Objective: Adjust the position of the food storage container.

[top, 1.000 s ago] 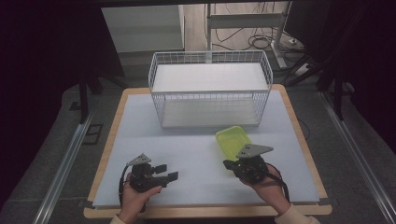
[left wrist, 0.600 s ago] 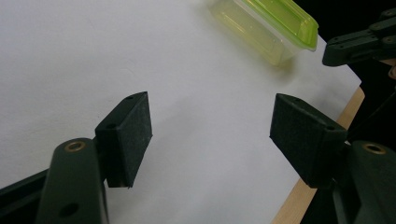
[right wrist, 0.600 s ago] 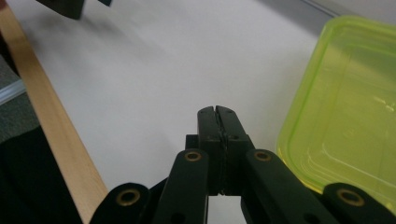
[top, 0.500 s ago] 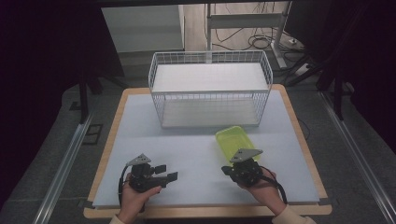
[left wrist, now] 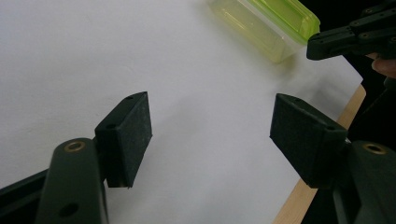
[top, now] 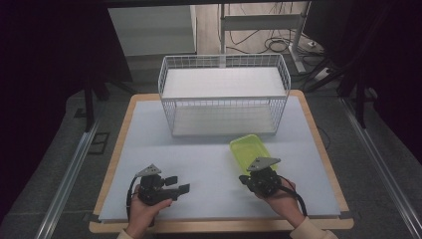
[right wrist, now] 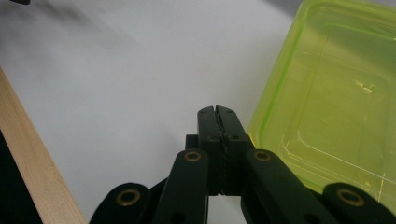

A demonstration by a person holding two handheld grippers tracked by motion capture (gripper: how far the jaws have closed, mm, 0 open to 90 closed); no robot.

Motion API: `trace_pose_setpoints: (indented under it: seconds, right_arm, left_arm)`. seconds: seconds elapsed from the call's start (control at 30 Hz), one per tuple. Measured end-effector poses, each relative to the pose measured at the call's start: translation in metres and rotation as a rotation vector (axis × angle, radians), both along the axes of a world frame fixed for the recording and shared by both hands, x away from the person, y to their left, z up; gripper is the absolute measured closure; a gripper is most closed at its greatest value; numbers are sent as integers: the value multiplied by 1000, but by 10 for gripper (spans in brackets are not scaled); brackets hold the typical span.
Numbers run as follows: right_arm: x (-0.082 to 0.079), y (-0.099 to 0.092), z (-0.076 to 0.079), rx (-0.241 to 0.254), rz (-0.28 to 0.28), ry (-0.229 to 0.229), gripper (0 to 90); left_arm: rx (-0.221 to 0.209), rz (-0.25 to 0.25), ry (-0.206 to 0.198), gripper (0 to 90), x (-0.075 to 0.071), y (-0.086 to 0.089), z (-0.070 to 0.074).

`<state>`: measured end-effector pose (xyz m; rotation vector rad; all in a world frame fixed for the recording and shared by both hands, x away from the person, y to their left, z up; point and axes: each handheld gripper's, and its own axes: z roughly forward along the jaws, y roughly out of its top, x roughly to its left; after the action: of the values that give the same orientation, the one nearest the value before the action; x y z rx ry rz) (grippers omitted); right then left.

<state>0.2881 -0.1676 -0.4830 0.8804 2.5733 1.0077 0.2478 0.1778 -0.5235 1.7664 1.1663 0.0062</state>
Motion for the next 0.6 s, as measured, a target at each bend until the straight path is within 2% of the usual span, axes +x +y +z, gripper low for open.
trace_pose_setpoints:
  seconds: [0.6]
  right_arm:
    - [4, -11, -5, -8, -30, 25, 900]
  left_arm:
    - [-4, 1, 3, 294, 0, 1, -1]
